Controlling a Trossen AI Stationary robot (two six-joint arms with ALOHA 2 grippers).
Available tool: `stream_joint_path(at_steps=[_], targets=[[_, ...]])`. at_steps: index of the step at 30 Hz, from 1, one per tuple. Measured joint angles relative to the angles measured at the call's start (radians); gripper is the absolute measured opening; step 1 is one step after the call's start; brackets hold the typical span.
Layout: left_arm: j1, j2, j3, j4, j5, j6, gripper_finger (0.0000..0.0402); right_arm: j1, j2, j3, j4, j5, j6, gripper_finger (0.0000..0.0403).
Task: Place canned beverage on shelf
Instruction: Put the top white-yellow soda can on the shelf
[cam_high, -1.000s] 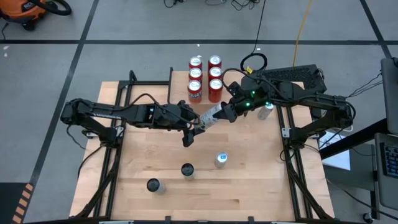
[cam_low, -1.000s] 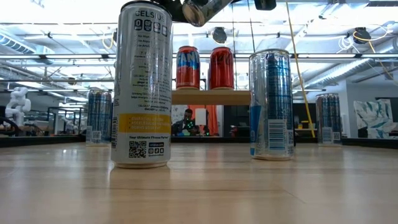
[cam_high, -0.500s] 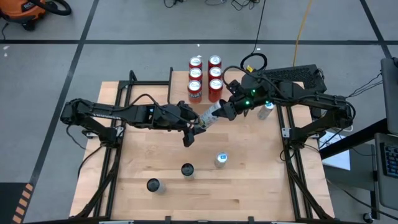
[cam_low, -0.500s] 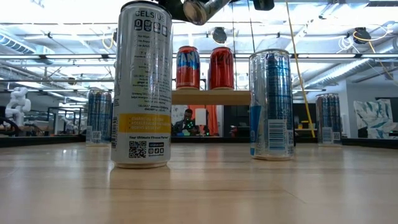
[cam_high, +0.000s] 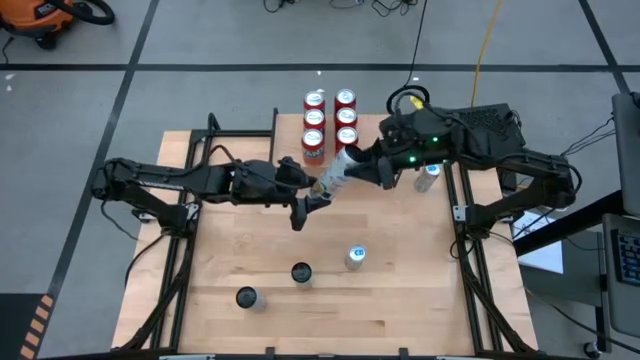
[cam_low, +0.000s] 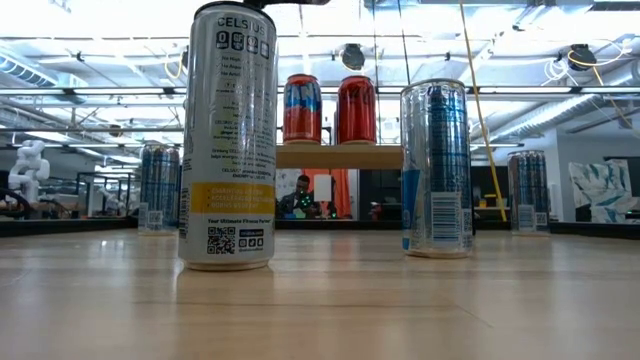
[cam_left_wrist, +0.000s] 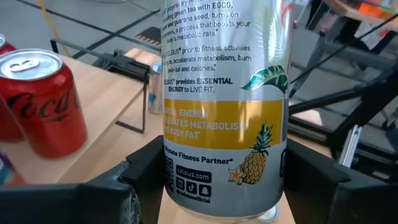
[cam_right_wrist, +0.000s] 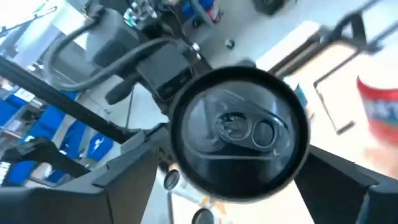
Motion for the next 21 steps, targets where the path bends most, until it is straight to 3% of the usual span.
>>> stream_joint_path(at_steps=[6,12,21], targets=[[0.0,-0.012,0.0,0.116,0.004,-0.017,0.0249,-0.001,-0.034,0.0,0.017,0.028,-0.115,0.0334],[0.001,-0.013,0.0,0.258,0.048,-0.013,0.0249,0.0,-0.034,0.0,0.158,0.051,-0.208,0.0334],[0.008,-0.009,0.0,0.295,0.062,0.003,0.0249,-0.001,-0.008,0.0,0.343,0.077,-0.289,0.0334]])
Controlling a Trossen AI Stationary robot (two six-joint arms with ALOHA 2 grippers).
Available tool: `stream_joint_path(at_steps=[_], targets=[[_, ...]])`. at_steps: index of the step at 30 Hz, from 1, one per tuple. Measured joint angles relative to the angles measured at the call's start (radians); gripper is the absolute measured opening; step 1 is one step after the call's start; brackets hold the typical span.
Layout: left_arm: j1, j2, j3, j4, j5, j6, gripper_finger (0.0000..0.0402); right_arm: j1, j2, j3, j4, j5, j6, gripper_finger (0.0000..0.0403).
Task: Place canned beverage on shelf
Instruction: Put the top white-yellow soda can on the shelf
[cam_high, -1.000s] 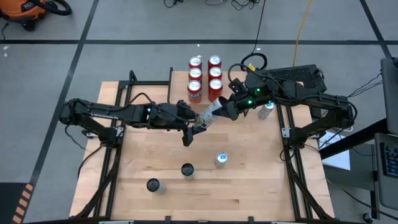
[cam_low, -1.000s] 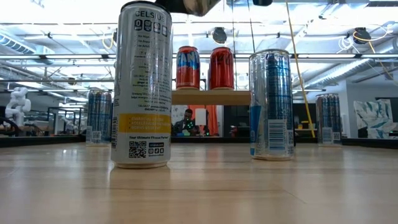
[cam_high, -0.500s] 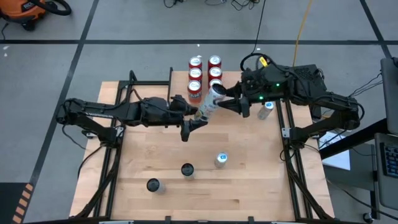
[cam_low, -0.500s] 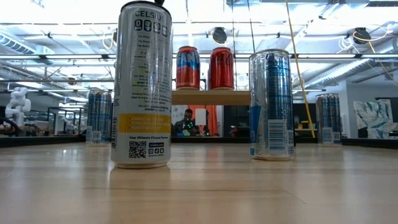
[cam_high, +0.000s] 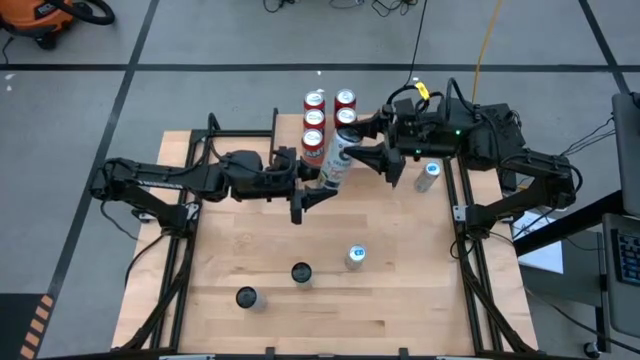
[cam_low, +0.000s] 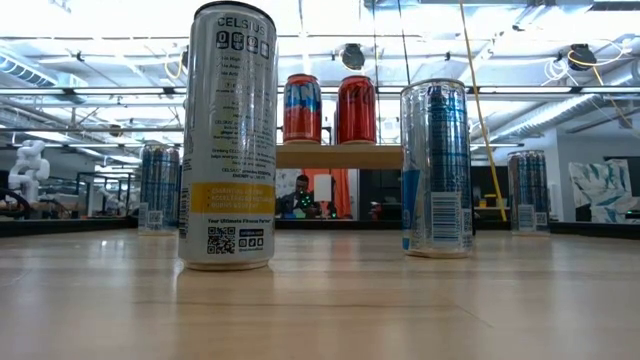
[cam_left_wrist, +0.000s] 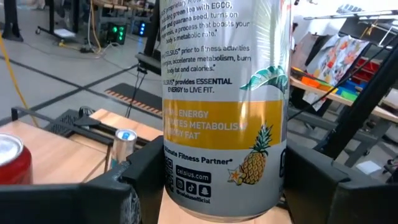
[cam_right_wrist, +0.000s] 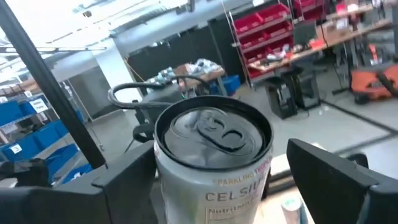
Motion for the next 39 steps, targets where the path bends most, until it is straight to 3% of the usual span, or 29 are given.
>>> stream_joint_path(at_steps=[11,25,33,39], targets=[[0.005,0.0,0.0,0.015,0.001,0.042,0.0249,0.0,0.016,0.0,0.047,-0.031,-0.017,0.0325],[0.011,0.001,0.0,0.007,-0.005,0.059,0.025,0.0,0.016,0.0,0.045,-0.056,-0.021,0.0224],[0.011,0.0,0.002,-0.023,-0.085,0.066,0.0309,-0.007,0.016,-0.003,0.031,-0.053,-0.042,0.0233],[0.011,-0.011,0.002,-0.105,-0.115,-0.013,0.0352,-0.047,-0.016,-0.003,-0.026,-0.064,-0.054,0.0232]])
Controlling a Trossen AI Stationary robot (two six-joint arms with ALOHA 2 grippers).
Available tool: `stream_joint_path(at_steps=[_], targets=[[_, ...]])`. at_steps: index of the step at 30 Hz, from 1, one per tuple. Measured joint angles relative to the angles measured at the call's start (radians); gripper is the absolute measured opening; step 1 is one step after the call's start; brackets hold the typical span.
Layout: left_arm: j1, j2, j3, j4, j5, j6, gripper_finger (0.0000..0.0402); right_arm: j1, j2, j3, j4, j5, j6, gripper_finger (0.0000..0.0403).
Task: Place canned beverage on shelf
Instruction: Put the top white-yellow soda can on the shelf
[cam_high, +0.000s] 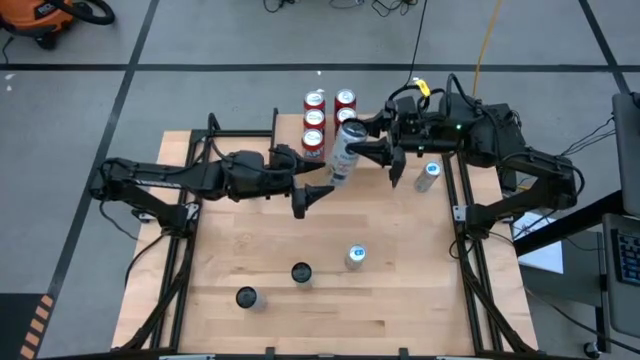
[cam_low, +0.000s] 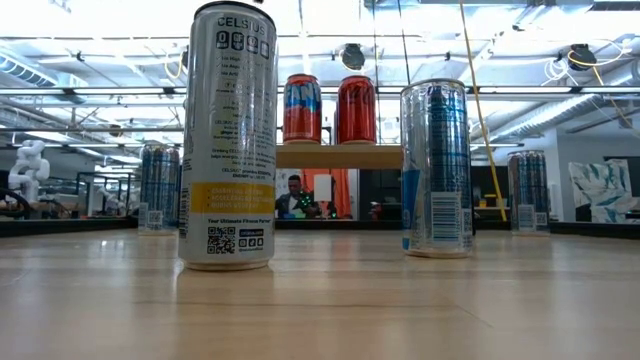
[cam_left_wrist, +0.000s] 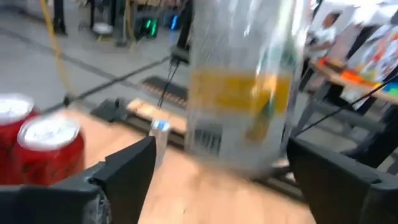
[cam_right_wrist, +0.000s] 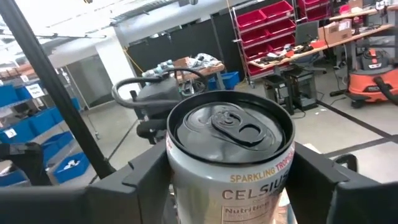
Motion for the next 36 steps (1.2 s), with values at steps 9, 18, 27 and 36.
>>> stream_joint_path(at_steps=[9,18,27,36], targets=[[0.0,-0.068,0.0,-0.227,-0.05,-0.082,0.0358,-0.162,-0.056,0.0,-0.121,-0.111,-0.041,0.0232],[0.0,-0.088,0.0,-0.303,-0.048,-0.126,0.0359,-0.393,-0.062,0.0,-0.187,-0.277,-0.112,0.0232],[-0.019,-0.088,-0.001,-0.367,-0.017,-0.163,0.0359,-0.618,-0.03,0.003,-0.245,-0.459,-0.168,0.0231],[-0.017,-0.088,-0.001,-0.391,-0.017,-0.163,0.0359,-0.795,0.067,0.003,-0.242,-0.653,-0.319,0.0231]])
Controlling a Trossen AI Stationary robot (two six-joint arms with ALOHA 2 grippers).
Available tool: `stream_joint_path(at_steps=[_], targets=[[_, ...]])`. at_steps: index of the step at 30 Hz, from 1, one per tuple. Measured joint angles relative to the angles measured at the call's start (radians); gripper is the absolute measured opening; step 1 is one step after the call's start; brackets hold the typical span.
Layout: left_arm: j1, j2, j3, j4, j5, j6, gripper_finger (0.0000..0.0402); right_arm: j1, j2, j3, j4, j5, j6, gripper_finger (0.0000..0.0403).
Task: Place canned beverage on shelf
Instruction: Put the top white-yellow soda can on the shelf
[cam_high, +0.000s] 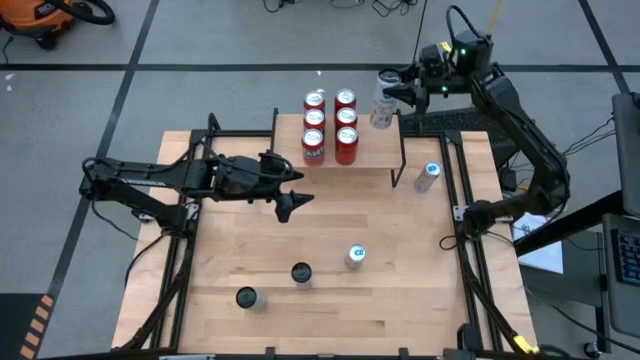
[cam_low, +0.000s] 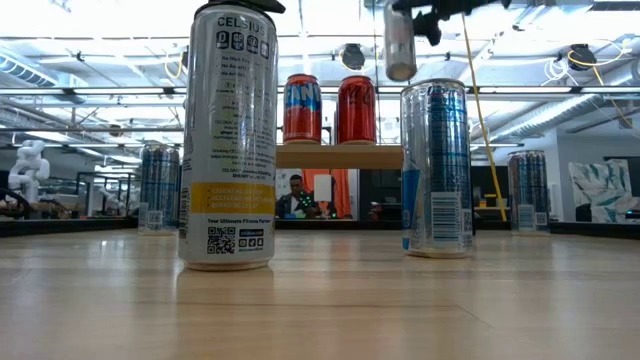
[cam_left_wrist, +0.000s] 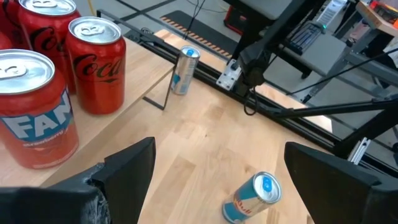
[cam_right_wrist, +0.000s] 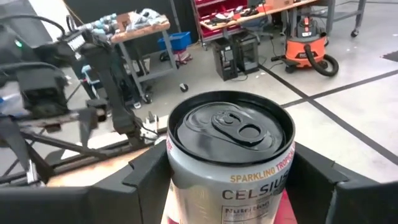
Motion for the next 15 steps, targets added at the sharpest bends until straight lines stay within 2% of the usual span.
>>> stream_joint_path(at_steps=[8,15], targets=[[0.0,0.0,0.0,-0.012,-0.002,0.0,0.0359,-0.079,0.104,0.0,-0.025,-0.117,-0.153,0.0231],[0.039,0.0,-0.001,-0.056,0.012,-0.025,0.0359,-0.133,0.222,0.0,-0.03,-0.227,-0.186,0.0231]])
